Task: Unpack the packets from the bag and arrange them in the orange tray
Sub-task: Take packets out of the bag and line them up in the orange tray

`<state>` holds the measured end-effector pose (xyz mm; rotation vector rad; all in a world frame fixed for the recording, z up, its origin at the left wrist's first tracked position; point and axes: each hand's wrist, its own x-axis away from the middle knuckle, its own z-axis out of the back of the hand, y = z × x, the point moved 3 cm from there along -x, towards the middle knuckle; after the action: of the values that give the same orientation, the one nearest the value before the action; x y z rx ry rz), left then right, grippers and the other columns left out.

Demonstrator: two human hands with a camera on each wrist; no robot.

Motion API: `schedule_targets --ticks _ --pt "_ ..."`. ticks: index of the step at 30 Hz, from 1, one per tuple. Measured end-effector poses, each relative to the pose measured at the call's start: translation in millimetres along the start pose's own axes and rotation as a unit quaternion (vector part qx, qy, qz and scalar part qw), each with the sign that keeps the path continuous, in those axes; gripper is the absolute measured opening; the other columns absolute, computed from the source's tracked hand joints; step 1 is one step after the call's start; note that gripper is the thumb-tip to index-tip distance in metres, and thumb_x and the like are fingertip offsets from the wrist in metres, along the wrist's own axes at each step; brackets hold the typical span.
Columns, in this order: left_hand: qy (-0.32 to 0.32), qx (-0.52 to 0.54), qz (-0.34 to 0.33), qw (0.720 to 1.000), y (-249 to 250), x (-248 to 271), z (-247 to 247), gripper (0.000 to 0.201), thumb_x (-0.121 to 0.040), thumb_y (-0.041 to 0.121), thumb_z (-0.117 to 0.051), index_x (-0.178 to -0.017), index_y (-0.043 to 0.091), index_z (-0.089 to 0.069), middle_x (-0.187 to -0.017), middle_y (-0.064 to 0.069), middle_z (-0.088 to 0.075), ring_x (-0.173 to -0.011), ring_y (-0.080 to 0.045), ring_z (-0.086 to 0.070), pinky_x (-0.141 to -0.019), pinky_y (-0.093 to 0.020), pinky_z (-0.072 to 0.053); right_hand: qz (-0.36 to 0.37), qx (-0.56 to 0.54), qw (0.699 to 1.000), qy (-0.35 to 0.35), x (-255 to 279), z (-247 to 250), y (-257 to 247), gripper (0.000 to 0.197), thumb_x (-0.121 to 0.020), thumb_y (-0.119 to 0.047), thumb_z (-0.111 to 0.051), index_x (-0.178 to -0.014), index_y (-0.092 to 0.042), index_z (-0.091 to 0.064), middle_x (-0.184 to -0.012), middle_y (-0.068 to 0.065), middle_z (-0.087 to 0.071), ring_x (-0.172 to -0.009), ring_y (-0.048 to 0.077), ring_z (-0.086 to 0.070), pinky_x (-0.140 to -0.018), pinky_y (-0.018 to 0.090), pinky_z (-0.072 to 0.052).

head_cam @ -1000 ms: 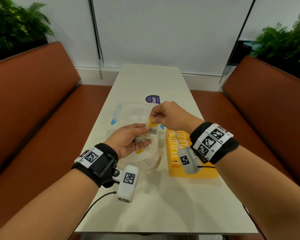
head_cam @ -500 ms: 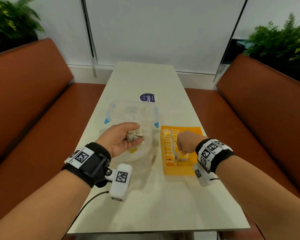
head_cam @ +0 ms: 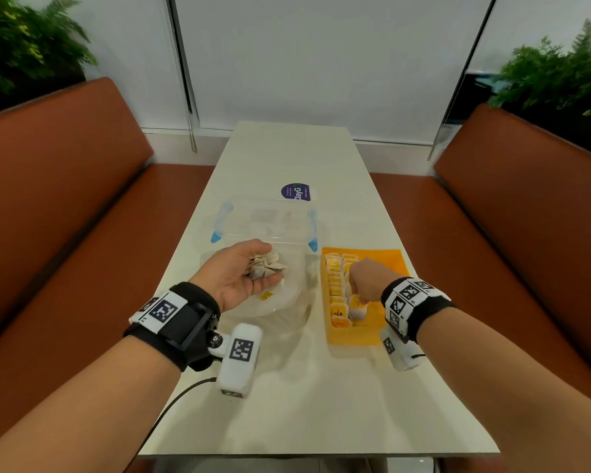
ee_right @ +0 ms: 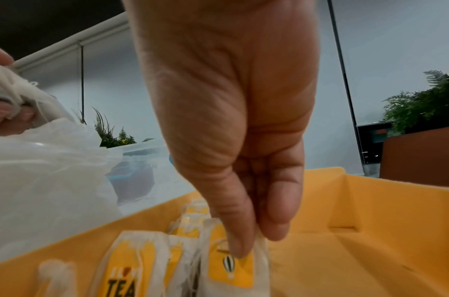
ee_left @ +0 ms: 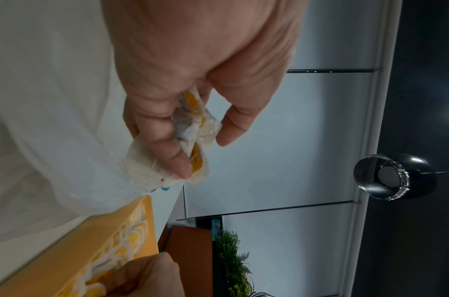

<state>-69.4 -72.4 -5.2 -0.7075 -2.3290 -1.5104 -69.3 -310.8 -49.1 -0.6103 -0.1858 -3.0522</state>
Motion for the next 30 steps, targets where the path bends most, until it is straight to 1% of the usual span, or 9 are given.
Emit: schedule_targets --ticks 5,9,12,14,19,22,25,28,30 --pt "-0.010 0.006 0.006 1.000 0 -1 1 0.016 -0.089 0.007 -0.049 -0.098 0.000 -0.061 -0.101 -0.020 -0.059 -0.086 -0.037 -0.061 -0.055 -0.036 -0.059 0.006 0.014 1.000 -0.007 3 6 -4 0.028 -0.078 -0.019 -0.076 -0.102 -0.007 -0.068 -0.102 0.008 -0.070 -0.096 0.026 -0.066 -0.078 0.032 -0.054" --pt "-0.016 0.032 0.005 0.999 2 0 2 0.025 -0.088 -0.001 -0.039 -0.099 -0.002 -0.061 -0.103 -0.022 -0.056 -0.088 -0.037 -0.060 -0.057 -0.039 -0.060 0.035 -0.071 0.989 0.126 13 40 -21 0.021 -0.085 -0.026 -0.066 -0.096 -0.008 -0.068 -0.095 0.007 -0.068 -0.089 0.024 -0.063 -0.073 0.029 -0.050" --pt "-0.018 0.032 -0.005 0.999 2 1 0 0.034 -0.089 -0.005 -0.037 -0.114 0.000 -0.059 -0.116 -0.024 -0.052 -0.098 -0.040 -0.059 -0.058 -0.039 -0.060 0.138 -0.276 0.926 0.217 25 74 -49 0.014 -0.087 -0.019 -0.065 -0.096 -0.010 -0.070 -0.089 0.000 -0.068 -0.073 0.006 -0.055 -0.067 0.011 -0.038" --pt "-0.030 0.027 -0.012 0.999 2 3 -1 0.036 -0.091 -0.003 -0.037 -0.121 0.004 -0.055 -0.118 -0.024 -0.052 -0.094 -0.039 -0.062 -0.059 -0.039 -0.060 0.200 -0.361 0.881 0.231 32 89 -69 0.017 -0.085 -0.015 -0.069 -0.101 -0.011 -0.070 -0.088 -0.003 -0.065 -0.071 0.002 -0.055 -0.067 0.006 -0.040" --pt "-0.059 -0.002 -0.020 0.998 5 6 0 0.034 -0.093 -0.004 -0.044 -0.126 0.002 -0.051 -0.109 -0.020 -0.065 -0.080 -0.029 -0.070 -0.059 -0.034 -0.058 0.237 -0.345 0.897 0.146 28 92 -96 0.039 -0.079 -0.012 -0.075 -0.116 -0.015 -0.065 -0.104 0.003 -0.060 -0.075 0.011 -0.057 -0.082 0.026 -0.050" --pt "-0.045 -0.002 -0.033 0.998 6 3 7 0.043 -0.095 -0.001 -0.048 -0.136 0.009 -0.042 -0.118 -0.020 -0.063 -0.084 -0.031 -0.071 -0.060 -0.035 -0.059 0.238 -0.383 0.884 0.123 26 93 -97 0.042 -0.079 -0.014 -0.075 -0.119 -0.016 -0.063 -0.106 0.006 -0.062 -0.070 0.000 -0.055 -0.082 0.024 -0.049" --pt "-0.062 -0.004 -0.035 0.997 7 7 7 0.028 -0.100 0.009 -0.046 -0.127 0.008 -0.051 -0.111 -0.016 -0.066 -0.082 -0.028 -0.071 -0.066 -0.037 -0.061 0.254 -0.377 0.883 0.114 24 94 -98 0.043 -0.077 -0.014 -0.077 -0.117 -0.021 -0.065 -0.099 0.006 -0.064 -0.066 -0.004 -0.058 -0.078 0.021 -0.050" --pt "-0.108 -0.016 -0.036 0.993 7 12 5 0.021 -0.097 0.016 -0.053 -0.112 0.005 -0.063 -0.099 -0.012 -0.069 -0.083 -0.025 -0.070 -0.075 -0.035 -0.060 0.244 -0.375 0.884 0.135 23 97 -99 0.025 -0.080 -0.010 -0.073 -0.106 -0.013 -0.071 -0.093 0.012 -0.070 -0.081 0.016 -0.066 -0.084 0.035 -0.053" --pt "-0.133 -0.030 -0.042 0.990 9 14 4 0.021 -0.091 0.013 -0.060 -0.109 0.002 -0.066 -0.098 -0.013 -0.069 -0.087 -0.024 -0.069 -0.076 -0.033 -0.059 0.229 -0.403 0.874 0.144 23 98 -99 0.015 -0.085 -0.007 -0.066 -0.098 -0.006 -0.073 -0.087 0.011 -0.071 -0.078 0.018 -0.064 -0.080 0.034 -0.054"
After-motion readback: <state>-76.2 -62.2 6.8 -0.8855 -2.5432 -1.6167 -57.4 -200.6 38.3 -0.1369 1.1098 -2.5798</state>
